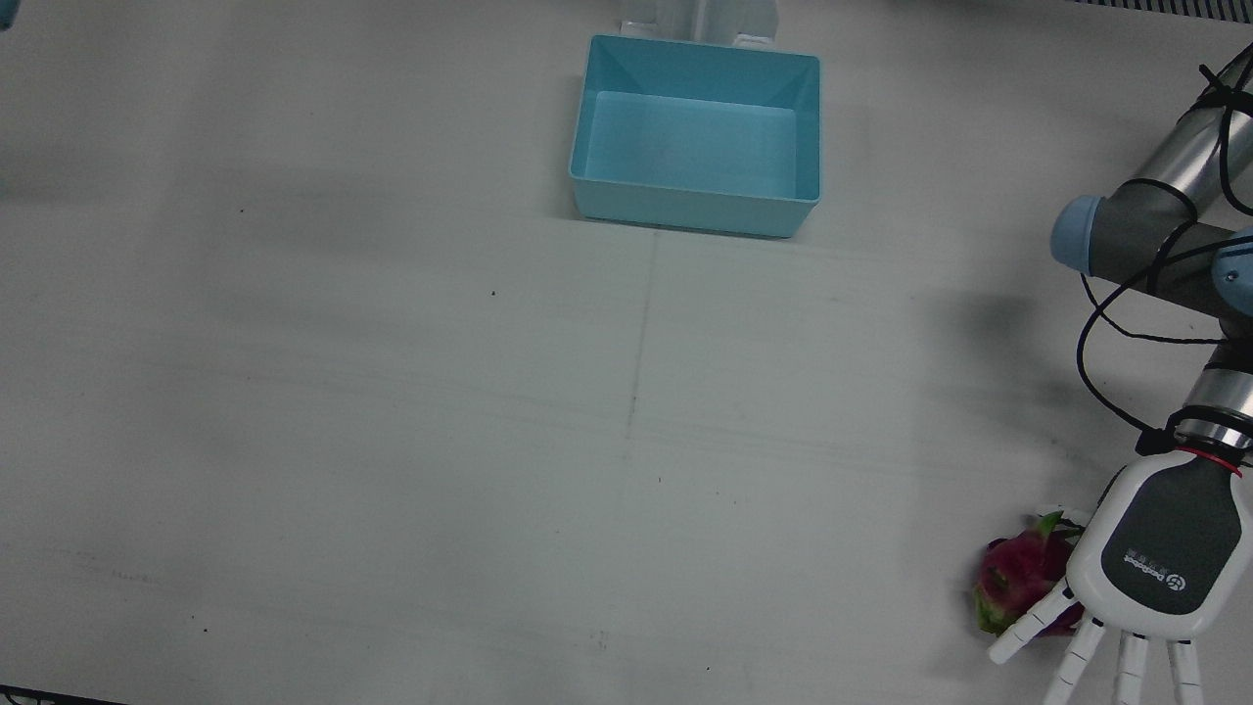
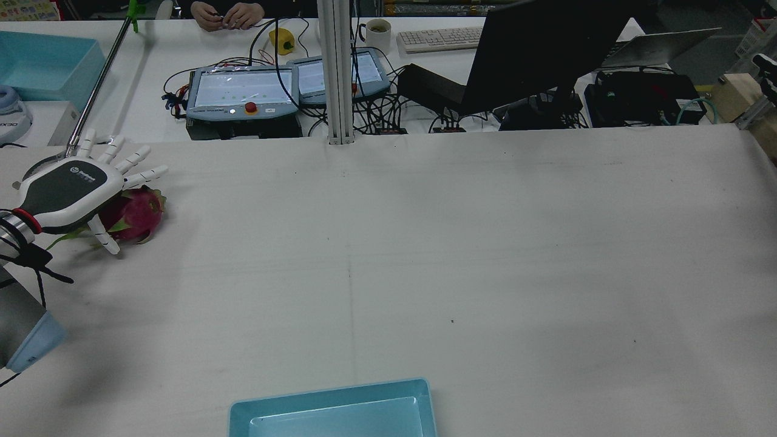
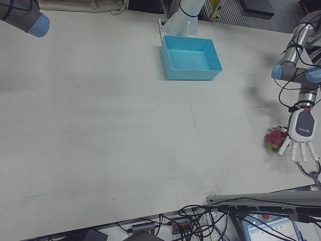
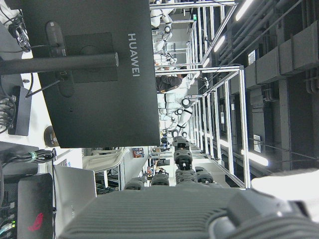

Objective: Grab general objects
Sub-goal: 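Close the left hand's fingers around the dragon fruit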

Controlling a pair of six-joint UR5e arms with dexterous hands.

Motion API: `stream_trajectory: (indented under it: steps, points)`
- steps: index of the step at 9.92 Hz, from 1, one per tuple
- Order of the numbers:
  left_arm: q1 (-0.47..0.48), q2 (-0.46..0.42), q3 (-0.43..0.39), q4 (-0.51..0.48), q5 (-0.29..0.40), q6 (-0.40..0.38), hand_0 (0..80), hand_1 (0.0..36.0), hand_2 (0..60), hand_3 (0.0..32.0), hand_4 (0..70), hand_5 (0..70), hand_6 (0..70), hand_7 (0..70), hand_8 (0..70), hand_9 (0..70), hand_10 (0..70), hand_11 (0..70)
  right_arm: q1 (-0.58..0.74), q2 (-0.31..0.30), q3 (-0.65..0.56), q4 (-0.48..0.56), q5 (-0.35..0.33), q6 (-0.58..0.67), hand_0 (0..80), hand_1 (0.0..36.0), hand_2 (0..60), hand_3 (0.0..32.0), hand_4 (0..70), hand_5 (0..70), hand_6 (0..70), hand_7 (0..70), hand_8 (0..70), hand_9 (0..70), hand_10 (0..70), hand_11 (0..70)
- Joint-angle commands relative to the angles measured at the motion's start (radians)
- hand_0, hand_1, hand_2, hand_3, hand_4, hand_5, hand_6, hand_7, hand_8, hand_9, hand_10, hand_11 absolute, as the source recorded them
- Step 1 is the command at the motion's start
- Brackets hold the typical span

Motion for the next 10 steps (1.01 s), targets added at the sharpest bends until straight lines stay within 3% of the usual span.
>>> stream_trajectory:
  steps: [1,2,3,4,5,6,8,9,10]
  points:
    - [0.001,0.002,0.020,-0.032,-0.001,0.005,38.9,3.7,9.0,0.0,27.1,4.2,13.3,32.2,16.6,8.5,0.0,0.0,0.000,0.000,-0.002,0.000,0.000,0.000,0.0,0.0,0.0,0.0,0.0,0.0,0.0,0.0,0.0,0.0,0.0,0.0]
    - [0.003,0.000,0.022,-0.038,-0.003,0.005,37.1,0.3,8.4,0.0,43.5,12.3,21.5,43.4,25.4,20.9,0.0,0.0,0.000,0.000,0.000,0.000,0.000,0.000,0.0,0.0,0.0,0.0,0.0,0.0,0.0,0.0,0.0,0.0,0.0,0.0]
    - [0.003,0.002,0.031,-0.047,-0.012,0.005,37.4,0.0,10.6,0.0,57.6,20.1,32.5,53.5,33.5,33.2,5.5,6.5,0.000,0.000,0.000,0.000,0.000,0.000,0.0,0.0,0.0,0.0,0.0,0.0,0.0,0.0,0.0,0.0,0.0,0.0]
    - [0.003,0.004,0.033,-0.053,-0.015,0.005,43.8,3.5,21.7,0.0,69.9,28.2,45.8,65.7,36.9,47.7,25.2,35.6,0.000,0.000,0.000,0.000,0.000,0.000,0.0,0.0,0.0,0.0,0.0,0.0,0.0,0.0,0.0,0.0,0.0,0.0]
    - [0.003,0.002,0.034,-0.053,-0.015,0.005,45.5,3.8,26.0,0.0,70.0,35.3,57.6,70.0,43.5,59.5,41.6,57.6,0.000,0.000,0.000,0.000,-0.002,0.000,0.0,0.0,0.0,0.0,0.0,0.0,0.0,0.0,0.0,0.0,0.0,0.0]
    - [0.003,0.004,0.039,-0.067,-0.015,0.005,45.4,2.6,26.5,0.0,70.0,41.1,65.6,70.0,49.7,68.0,47.9,66.6,0.000,0.000,0.000,-0.001,0.000,0.000,0.0,0.0,0.0,0.0,0.0,0.0,0.0,0.0,0.0,0.0,0.0,0.0]
    - [0.003,0.007,0.066,-0.104,-0.015,0.002,44.4,0.9,26.9,0.0,70.0,47.7,70.0,70.0,56.9,70.0,55.7,70.0,0.000,0.000,0.001,-0.001,0.000,0.000,0.0,0.0,0.0,0.0,0.0,0.0,0.0,0.0,0.0,0.0,0.0,0.0]
    - [0.001,0.010,0.065,-0.105,-0.013,-0.002,43.3,0.0,28.2,0.0,70.0,54.7,70.0,70.0,64.8,70.0,69.6,70.0,0.000,0.000,0.002,-0.001,0.000,0.000,0.0,0.0,0.0,0.0,0.0,0.0,0.0,0.0,0.0,0.0,0.0,0.0]
    - [0.000,0.010,0.059,-0.101,-0.010,-0.009,42.2,0.0,30.8,0.0,70.0,59.2,70.0,70.0,70.0,70.0,70.0,70.0,0.000,0.000,0.002,-0.001,0.000,0.000,0.0,0.0,0.0,0.0,0.0,0.0,0.0,0.0,0.0,0.0,0.0,0.0]
